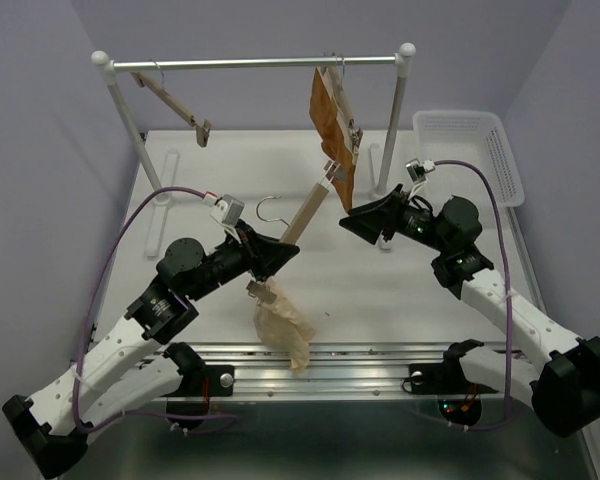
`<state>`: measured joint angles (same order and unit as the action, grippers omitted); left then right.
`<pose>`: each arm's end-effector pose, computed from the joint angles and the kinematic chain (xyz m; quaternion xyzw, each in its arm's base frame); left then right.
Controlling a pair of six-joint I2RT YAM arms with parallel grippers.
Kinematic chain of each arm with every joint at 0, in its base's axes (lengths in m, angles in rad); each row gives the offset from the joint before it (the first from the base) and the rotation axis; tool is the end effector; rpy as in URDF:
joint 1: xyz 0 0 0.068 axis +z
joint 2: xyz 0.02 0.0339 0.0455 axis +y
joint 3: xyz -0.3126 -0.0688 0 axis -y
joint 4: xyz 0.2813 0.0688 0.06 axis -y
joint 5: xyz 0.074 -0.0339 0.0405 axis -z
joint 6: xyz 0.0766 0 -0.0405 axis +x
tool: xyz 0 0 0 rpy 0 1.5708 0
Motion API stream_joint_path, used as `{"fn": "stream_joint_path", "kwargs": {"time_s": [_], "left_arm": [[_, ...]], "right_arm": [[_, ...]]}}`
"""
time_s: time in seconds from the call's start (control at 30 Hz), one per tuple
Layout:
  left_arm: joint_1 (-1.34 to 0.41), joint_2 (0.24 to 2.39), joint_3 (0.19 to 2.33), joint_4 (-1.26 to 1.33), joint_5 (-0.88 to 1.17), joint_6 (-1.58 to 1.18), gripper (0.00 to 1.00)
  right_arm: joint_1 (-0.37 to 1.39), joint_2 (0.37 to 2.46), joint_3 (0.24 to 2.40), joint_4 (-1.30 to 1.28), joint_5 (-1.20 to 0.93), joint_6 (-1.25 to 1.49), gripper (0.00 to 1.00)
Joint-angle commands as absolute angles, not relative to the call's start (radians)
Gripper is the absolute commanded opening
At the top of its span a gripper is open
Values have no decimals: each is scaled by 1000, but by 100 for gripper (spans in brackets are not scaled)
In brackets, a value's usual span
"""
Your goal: Remove the underwear clipped to the hanger
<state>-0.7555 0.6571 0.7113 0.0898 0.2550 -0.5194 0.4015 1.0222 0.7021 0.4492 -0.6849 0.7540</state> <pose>0.1300 -0.1489 0.4009 0.1719 0.6333 -0.5132 0.5532 0.2343 0.1521 0.3658 -0.1394 0.6563 0.5721 0.4717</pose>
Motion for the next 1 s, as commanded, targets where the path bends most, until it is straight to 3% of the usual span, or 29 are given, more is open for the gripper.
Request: {"fn": "stream_joint_path", "kwargs": {"time_s": [0.0,0.2,0.67,0.9,0.93,0.97], "left_arm": [[-753,673,713,253,296,-572,0],[-753,725,683,374,313,-629,0],[-753,824,713,459,373,-641,0],[-755,836,718,482,408,-649,0],[-755,835,715,485,408,-649,0],[-755,828,709,488,400,-656,0]], "right_arm": [[436,1034,727,749,-695,879,100],[465,1081,694,920,-612,939,100],[552,1127,692,1014,-522,914,98],[613,1167,715,1014,-489,887,85],[614,1170,715,1019,-485,890,71],[614,1175,715,1025,-476,893,64]]}}
